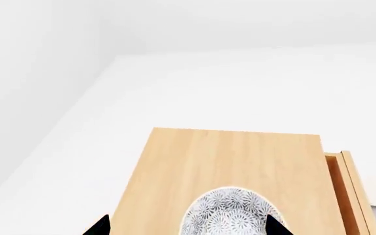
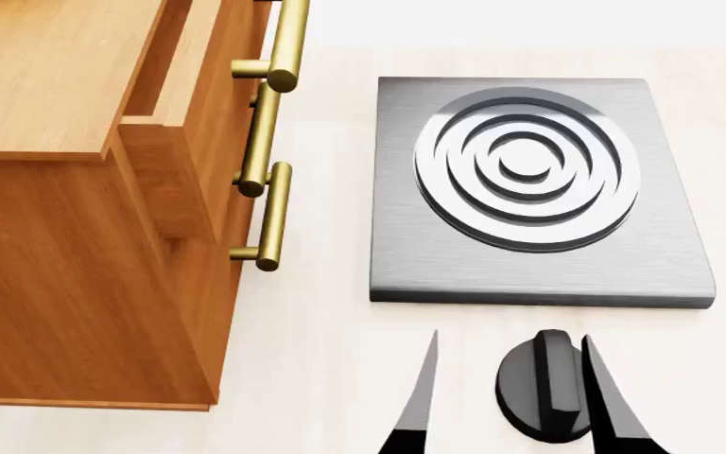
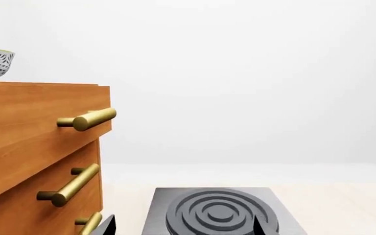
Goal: Pick the akita bowl on the wooden cabinet and place it on the plate.
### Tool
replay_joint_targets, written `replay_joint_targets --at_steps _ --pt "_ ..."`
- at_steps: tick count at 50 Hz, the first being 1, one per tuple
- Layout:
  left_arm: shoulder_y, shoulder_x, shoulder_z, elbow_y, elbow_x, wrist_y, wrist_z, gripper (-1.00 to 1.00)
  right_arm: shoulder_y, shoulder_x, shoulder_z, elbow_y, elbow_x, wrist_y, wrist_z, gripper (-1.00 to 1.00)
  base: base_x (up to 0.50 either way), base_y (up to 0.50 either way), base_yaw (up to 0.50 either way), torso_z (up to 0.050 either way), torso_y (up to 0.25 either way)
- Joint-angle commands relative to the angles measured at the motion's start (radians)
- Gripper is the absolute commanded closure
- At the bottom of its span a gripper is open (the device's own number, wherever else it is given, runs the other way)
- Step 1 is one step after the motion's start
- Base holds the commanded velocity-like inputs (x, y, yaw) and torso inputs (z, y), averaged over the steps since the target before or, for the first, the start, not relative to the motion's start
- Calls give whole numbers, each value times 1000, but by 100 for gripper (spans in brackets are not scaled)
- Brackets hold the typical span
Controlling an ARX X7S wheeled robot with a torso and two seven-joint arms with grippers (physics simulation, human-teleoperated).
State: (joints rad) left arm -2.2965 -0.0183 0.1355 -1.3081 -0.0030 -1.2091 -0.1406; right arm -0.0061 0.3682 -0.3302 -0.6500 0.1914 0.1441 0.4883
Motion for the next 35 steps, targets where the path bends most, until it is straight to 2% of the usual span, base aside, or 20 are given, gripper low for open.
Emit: replay_joint_targets --at_steps 1,6,27,35 --pt "-10 -5 23 -1 -3 -59 21 -100 1 2 -3 3 1 -2 2 -100 0 0 0 0 0" --pt "-10 -20 -50 -1 -13 -123 -24 -100 1 3 -4 5 3 -4 3 -100 0 0 0 0 0" --pt "2 -18 -25 -1 2 -128 23 -100 4 5 -11 17 5 -11 5 -100 0 0 0 0 0" --pt "17 -26 -41 -1 1 -123 -2 -100 4 6 -12 29 9 -21 3 -100 0 0 0 0 0"
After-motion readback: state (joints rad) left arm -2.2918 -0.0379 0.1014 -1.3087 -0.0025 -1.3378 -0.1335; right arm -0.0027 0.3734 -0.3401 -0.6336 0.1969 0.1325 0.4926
